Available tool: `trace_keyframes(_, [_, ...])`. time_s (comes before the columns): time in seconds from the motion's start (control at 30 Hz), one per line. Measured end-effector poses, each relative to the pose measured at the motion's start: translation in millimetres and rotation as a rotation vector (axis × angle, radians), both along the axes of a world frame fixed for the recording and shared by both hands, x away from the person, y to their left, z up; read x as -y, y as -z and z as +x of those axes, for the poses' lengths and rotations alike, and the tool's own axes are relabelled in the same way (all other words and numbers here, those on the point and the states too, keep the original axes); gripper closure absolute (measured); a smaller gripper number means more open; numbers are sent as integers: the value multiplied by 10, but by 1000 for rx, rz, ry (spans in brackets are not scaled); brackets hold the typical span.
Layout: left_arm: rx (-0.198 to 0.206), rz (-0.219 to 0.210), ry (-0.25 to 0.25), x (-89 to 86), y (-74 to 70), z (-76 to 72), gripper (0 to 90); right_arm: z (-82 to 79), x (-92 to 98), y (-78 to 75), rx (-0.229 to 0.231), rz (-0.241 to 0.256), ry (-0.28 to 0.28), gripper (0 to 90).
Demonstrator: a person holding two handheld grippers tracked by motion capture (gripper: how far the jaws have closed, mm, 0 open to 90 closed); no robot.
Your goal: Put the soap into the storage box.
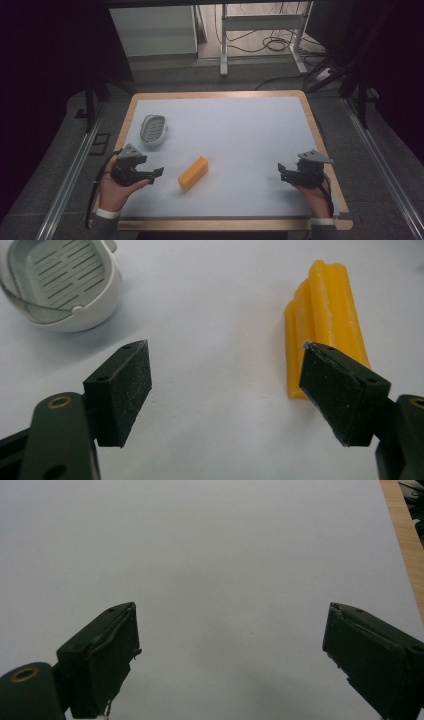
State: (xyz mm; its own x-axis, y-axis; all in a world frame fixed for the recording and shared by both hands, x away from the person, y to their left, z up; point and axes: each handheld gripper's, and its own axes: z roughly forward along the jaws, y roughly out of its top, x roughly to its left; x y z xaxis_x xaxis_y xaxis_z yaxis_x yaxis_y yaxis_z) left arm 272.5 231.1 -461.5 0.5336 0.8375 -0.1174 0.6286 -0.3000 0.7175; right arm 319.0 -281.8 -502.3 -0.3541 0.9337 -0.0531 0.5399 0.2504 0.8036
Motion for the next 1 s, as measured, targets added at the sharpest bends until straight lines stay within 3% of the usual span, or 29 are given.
trace_keyframes(0.33, [-4,38,80,264,-62,69,201,5,22,6,-1,-2,24,74])
trace_keyframes(0.47, [-12,50,91,328,-52,92,200,-4,22,-10,-2,23,16,74])
trace_keyframes(1.0, [-27,42,138,505,-88,135,223,-5,52,-14,-3,27,22,74])
